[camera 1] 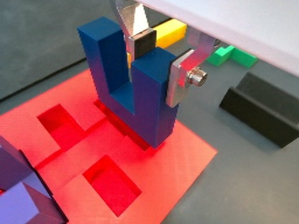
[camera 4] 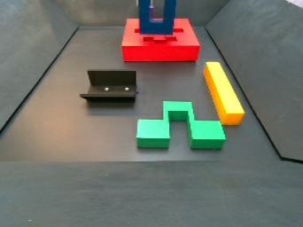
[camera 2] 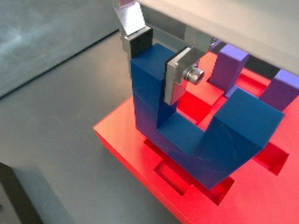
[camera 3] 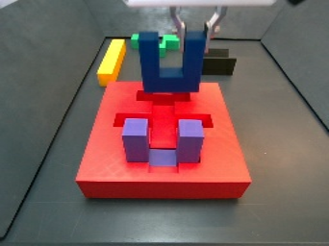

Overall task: Pick up the blue object. Move up. Move to above the board. Insert the blue object.
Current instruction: Insert the blue object.

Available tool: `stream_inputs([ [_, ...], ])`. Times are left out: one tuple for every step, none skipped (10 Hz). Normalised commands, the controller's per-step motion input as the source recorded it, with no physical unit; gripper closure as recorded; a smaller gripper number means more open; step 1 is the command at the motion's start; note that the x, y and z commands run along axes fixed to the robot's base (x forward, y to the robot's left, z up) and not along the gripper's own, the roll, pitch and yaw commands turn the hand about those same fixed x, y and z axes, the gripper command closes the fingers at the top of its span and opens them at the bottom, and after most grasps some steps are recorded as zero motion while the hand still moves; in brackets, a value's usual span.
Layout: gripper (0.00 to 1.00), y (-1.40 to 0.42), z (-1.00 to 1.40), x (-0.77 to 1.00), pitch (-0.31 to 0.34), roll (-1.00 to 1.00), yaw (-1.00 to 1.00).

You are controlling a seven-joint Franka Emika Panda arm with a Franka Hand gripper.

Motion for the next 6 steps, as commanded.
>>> stream_inputs([
  [1.00,0.00,-0.14,0.00,0.000,-0.05,0.00],
  [1.00,0.00,-0.04,0.00,0.000,-0.04,0.00],
  [1.00,0.06,0.00,-0.03,0.000,-0.05,-0.03],
  [1.00,0.11,0.00,-0.03,0.000,-0.09,-0.02],
  [1.00,0.04,0.00,-0.02,0.000,-0.08,0.00],
  [1.00,0.01,-0.01,-0.01,0.000,-0.10,0.00],
])
